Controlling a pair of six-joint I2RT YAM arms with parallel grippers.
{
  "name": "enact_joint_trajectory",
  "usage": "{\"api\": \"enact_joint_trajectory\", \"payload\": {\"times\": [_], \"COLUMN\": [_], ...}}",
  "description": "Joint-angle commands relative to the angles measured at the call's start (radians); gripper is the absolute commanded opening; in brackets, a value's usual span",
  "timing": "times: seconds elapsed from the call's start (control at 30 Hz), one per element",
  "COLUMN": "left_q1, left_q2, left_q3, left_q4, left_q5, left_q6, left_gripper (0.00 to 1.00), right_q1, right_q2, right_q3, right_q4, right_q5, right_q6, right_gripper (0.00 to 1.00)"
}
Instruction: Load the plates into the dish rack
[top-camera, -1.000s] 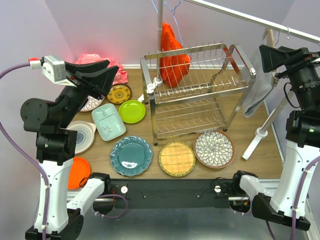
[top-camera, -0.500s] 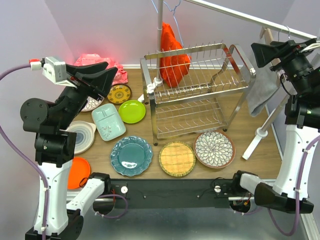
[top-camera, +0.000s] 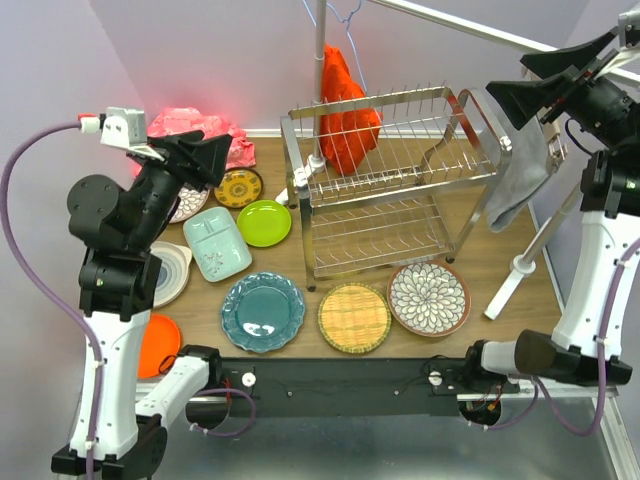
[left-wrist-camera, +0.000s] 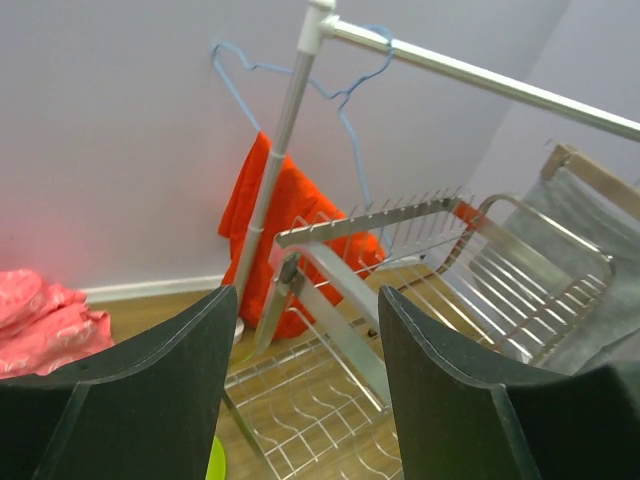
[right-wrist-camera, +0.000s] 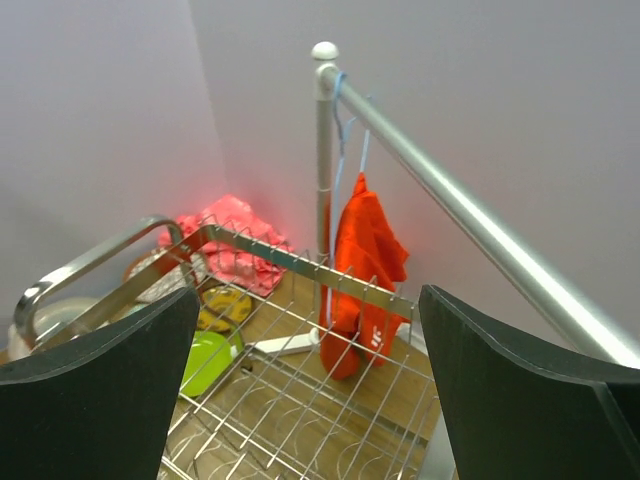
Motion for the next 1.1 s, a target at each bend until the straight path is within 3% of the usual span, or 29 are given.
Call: {"api": "enact_joint_trajectory", "payload": {"times": [0.0, 0.07, 0.27, 0.37, 0.63, 0.87, 1.07], "left_q1": [0.008, 0.008, 0.017, 0.048, 0.2, 0.246, 0.249], "left_q2": [0.023, 0.035, 0.09, 0.135, 0.323, 0.498, 0.584], "left_q3": [-0.04, -0.05, -0.073, -0.088, -0.162, -0.148, -0.125], "left_q4": [-0.055, -0.055, -0.06, -0.032, 0.118, 0.13, 0.133], "left_q5": [-0.073, -0.065, -0.07, -0.056, 0.158, 0.169, 0.155], "left_q6": [0.012, 0.007, 0.001, -0.022, -0.137, -0.12, -0.093], "left_gripper": [0.73, 0.85, 0.87, 0.87, 0.81, 0.76, 0.75], "right_q1": [-0.003, -0.003, -0.002, 0.004, 0.021, 0.059, 0.107], "right_q2": [0.097, 0.125, 0.193, 0.219, 0.292, 0.349, 0.335], "right_q3": [0.078, 0.091, 0.117, 0.121, 0.209, 0.296, 0.292], "right_q4": [-0.003, -0.006, -0.022, -0.044, -0.251, -0.356, -0.379], "right_q5": [-0.2, -0.251, -0.274, -0.269, -0.173, -0.041, -0.029], "right_q6": [0.059, 0.073, 0.078, 0.072, -0.089, -0.187, -0.287], "right_gripper": [0.99, 0.99, 0.98, 0.98, 0.97, 0.96, 0.96]}}
